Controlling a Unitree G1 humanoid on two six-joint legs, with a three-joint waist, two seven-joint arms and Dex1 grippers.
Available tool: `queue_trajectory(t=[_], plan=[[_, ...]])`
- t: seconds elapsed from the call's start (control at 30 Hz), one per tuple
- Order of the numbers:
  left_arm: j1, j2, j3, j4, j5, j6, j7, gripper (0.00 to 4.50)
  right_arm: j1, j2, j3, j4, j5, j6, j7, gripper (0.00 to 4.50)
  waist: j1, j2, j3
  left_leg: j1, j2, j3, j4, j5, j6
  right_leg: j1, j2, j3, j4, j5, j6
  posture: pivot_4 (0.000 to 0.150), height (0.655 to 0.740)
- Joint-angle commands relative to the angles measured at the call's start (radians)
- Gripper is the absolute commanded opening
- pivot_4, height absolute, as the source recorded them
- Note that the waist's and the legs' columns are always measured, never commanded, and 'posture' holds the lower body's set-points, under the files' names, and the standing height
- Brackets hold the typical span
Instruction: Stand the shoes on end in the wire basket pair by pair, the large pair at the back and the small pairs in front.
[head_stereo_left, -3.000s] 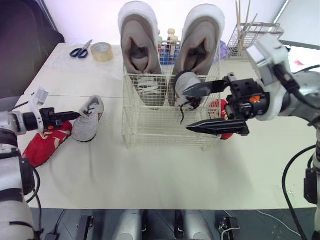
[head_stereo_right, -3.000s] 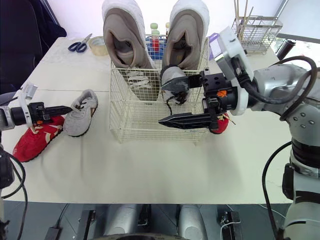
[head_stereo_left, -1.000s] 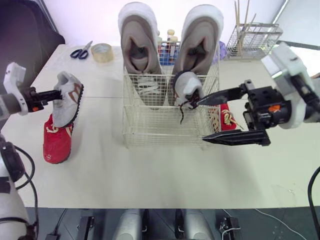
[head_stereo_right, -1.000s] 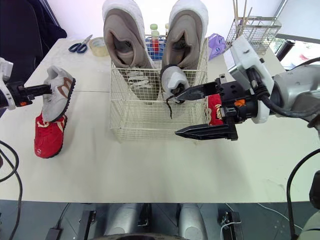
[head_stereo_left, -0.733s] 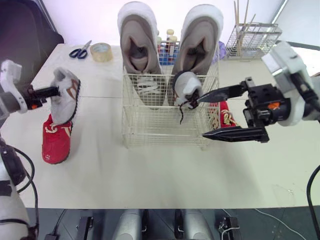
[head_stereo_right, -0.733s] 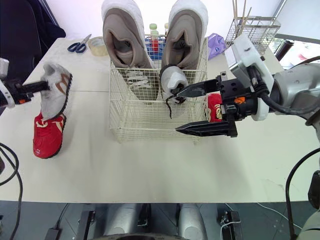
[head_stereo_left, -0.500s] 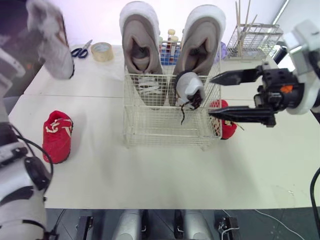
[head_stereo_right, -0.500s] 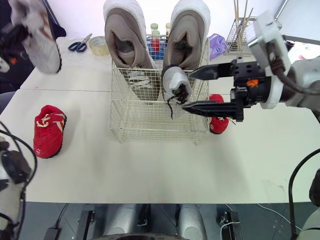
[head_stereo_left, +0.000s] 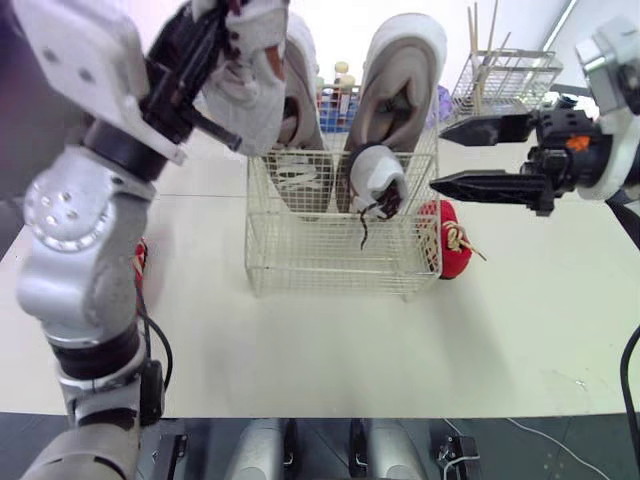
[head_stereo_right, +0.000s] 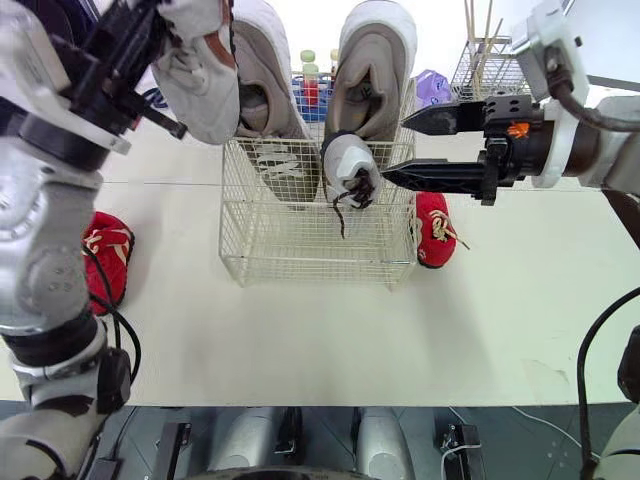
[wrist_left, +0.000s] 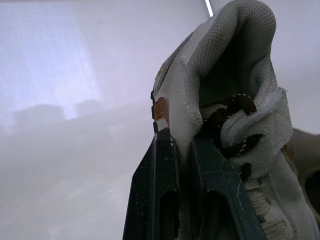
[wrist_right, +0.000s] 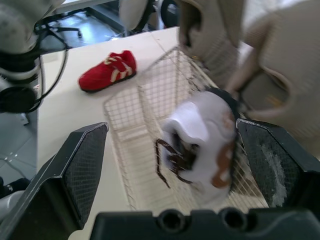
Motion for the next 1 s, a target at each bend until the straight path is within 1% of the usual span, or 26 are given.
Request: queue_trajectory(t=[0.03, 0.13, 0.2, 0.27, 0.43, 0.67, 0.77, 0.87, 1.0], plan=[[0.046, -0.078, -0.059, 0.060, 0.051, -0.157, 0.000, 0.04, 0.000, -0.039, -0.020, -0.045, -0.010, 0.024, 0.006, 4.50, 0.007, 0.001, 0.000, 0.000, 0.000, 0.000, 0.000, 0.000, 0.000, 0.000, 0.000, 0.000, 0.000, 0.000, 0.000, 0.150, 0.7400], [0.071, -0.124, -0.113, 0.136, 0.108, -0.275, -0.011, 0.04, 0.017, -0.057, -0.055, -0.077, 0.024, 0.080, -0.014, 4.50, 0.024, 0.001, 0.000, 0.000, 0.000, 0.000, 0.001, 0.000, 0.000, 0.000, 0.000, 0.000, 0.000, 0.000, 0.000, 0.150, 0.7400], [0.084, -0.177, -0.143, 0.221, 0.142, -0.385, 0.000, 0.04, 0.046, -0.081, -0.098, -0.119, 0.062, 0.145, -0.048, 4.50, 0.033, 0.002, -0.001, 0.000, 0.000, 0.000, 0.002, 0.000, 0.000, 0.001, -0.001, -0.001, 0.000, 0.000, 0.000, 0.150, 0.7400], [0.090, -0.210, -0.161, 0.289, 0.170, -0.472, -0.002, 0.04, 0.068, -0.093, -0.139, -0.150, 0.102, 0.200, -0.080, 4.50, 0.046, 0.002, -0.001, 0.000, 0.000, -0.001, 0.002, 0.000, 0.001, 0.002, -0.001, -0.001, -0.001, 0.000, 0.000, 0.150, 0.7400], [0.102, -0.259, -0.203, 0.426, 0.212, -0.625, -0.018, 0.04, 0.121, -0.109, -0.237, -0.210, 0.207, 0.317, -0.166, 4.50, 0.048, 0.003, -0.002, 0.000, 0.000, -0.002, 0.002, 0.000, 0.001, 0.003, -0.002, -0.002, -0.001, 0.001, -0.001, 0.150, 0.7400], [0.159, -0.300, -0.243, 0.518, 0.248, -0.738, -0.028, 0.04, 0.140, -0.097, -0.317, -0.223, 0.354, 0.380, -0.286, 4.50, 0.048, 0.007, -0.005, 0.001, 0.000, -0.003, 0.002, -0.001, 0.001, 0.006, -0.002, -0.004, -0.002, 0.001, -0.001, 0.150, 0.7400], [0.181, -0.312, -0.253, 0.543, 0.269, -0.775, -0.024, 0.04, 0.152, -0.100, -0.323, -0.222, 0.385, 0.374, -0.317, 4.50, 0.048, 0.008, -0.006, 0.004, 0.000, -0.004, 0.002, -0.001, 0.002, 0.010, -0.002, -0.006, -0.004, 0.001, -0.001, 0.150, 0.7400], [0.216, -0.315, -0.259, 0.603, 0.296, -0.822, -0.018, 0.04, 0.156, -0.099, -0.319, -0.218, 0.410, 0.360, -0.340, 4.50, 0.048, 0.008, -0.006, 0.004, 0.000, -0.005, 0.002, -0.002, 0.003, 0.010, -0.003, -0.006, -0.005, 0.001, -0.001, 0.150, 0.7400], [0.247, -0.318, -0.266, 0.635, 0.315, -0.851, -0.014, 0.04, 0.166, -0.106, -0.316, -0.214, 0.432, 0.344, -0.354, 4.50, 0.048, 0.009, -0.006, 0.004, 0.000, -0.005, 0.002, -0.002, 0.003, 0.010, -0.003, -0.006, -0.005, 0.001, -0.001, 0.150, 0.7400]])
